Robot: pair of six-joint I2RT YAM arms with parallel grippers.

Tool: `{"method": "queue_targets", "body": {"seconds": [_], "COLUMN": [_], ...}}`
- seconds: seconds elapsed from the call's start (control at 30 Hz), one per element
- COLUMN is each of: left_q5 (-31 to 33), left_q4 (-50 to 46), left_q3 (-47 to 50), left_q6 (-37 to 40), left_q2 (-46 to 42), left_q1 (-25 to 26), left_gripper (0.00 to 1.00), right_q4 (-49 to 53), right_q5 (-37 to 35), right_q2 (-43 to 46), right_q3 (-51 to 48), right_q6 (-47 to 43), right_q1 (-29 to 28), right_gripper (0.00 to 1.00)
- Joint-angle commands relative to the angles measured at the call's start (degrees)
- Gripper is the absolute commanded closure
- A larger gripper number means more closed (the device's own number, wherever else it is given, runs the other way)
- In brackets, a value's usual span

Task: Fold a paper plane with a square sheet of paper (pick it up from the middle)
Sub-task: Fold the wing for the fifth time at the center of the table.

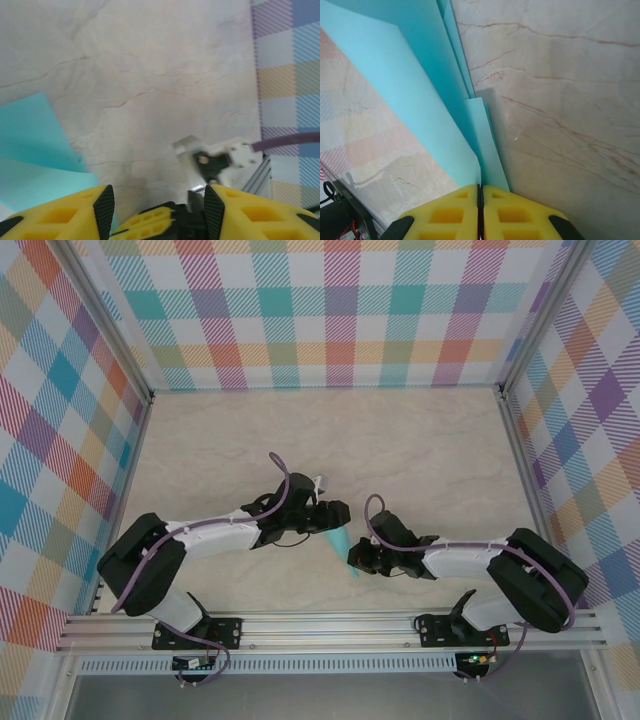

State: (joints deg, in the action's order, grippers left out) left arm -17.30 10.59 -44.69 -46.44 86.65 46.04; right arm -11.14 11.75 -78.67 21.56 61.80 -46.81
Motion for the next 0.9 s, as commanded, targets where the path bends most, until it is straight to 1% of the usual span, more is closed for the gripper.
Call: {"method": "queue_targets", "body": {"seconds": [0.0,0.13,0.37,0.6,0.87], "left_q5": [0.5,-1.6,-3.2,-2.7,-0.4], "left_q4": [-2.3,0.7,4.3,6.0,6.7], "left_q3": [1.1,2.5,1.1,1.1,0.8], "left_q6": [1.4,0.6,0.2,0.0,1.1], "left_q2": [-2.1,-0.4,4.4,7.8,12.1], "left_q1": [0.4,0.4,1.3,1.7,1.8], "left_gripper": [0.48,0.51,0.51,0.51,0.52], "right_q4": [-3.0,-5.1,-3.4,-3.1,-2.5], "right_q5": [0.5,0.7,1.6,1.8,2.0], "right_q2": [2.0,3.1,2.8,2.4,2.4], "right_q3": [-2.0,-3.4,-2.4,-2.2,-2.2], "right_q6": [3.1,4.9,3.9,3.8,3.6], "right_q1": [0.8,1.3,1.5,1.5,1.5], "right_gripper": [0.91,0.90,0.89,0.89,0.88]}}
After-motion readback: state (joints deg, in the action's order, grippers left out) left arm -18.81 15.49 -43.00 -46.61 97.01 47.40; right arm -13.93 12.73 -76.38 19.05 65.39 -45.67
